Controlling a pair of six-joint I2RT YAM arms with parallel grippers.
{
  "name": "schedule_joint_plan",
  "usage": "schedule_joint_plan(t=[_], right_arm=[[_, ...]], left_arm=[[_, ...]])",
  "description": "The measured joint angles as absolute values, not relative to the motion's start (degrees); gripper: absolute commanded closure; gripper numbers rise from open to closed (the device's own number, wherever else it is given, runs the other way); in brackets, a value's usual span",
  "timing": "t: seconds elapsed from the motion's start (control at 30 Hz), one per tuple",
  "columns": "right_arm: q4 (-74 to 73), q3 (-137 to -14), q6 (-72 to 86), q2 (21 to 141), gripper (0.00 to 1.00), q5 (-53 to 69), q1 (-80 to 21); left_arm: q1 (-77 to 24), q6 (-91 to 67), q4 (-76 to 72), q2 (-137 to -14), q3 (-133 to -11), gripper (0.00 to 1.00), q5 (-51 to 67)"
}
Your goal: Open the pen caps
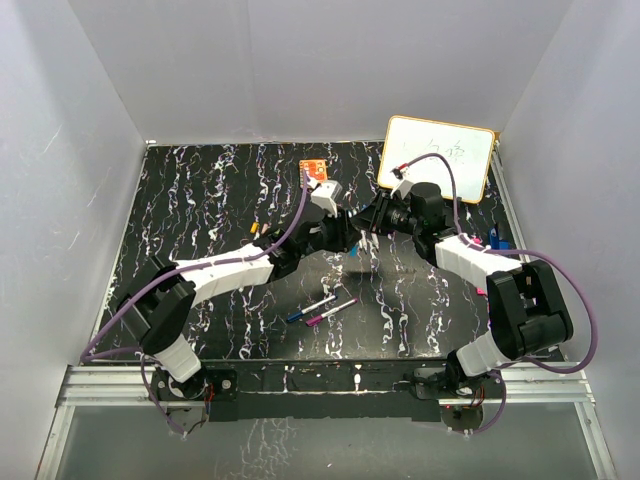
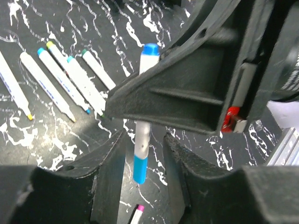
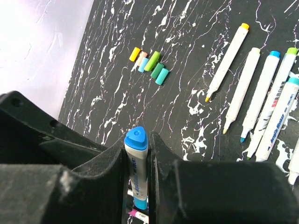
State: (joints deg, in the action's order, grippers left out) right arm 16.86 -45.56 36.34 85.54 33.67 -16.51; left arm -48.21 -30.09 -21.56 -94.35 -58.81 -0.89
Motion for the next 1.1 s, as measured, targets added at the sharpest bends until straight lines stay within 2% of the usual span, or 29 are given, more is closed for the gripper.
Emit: schedule_joint_plan(t=[0.4, 1.1], right_arm=[[17.02, -45.56, 36.38, 85.54, 1.00, 32.86, -16.56], [17.02, -45.58, 37.56, 85.43, 1.00, 32.91, -16.56]], left_arm=[[-48.16, -27.35, -23.09, -93.10, -51.42, 0.56, 2.63], [-48.16, -26.65, -27.73, -95.20, -50.92, 0.59, 6.68]])
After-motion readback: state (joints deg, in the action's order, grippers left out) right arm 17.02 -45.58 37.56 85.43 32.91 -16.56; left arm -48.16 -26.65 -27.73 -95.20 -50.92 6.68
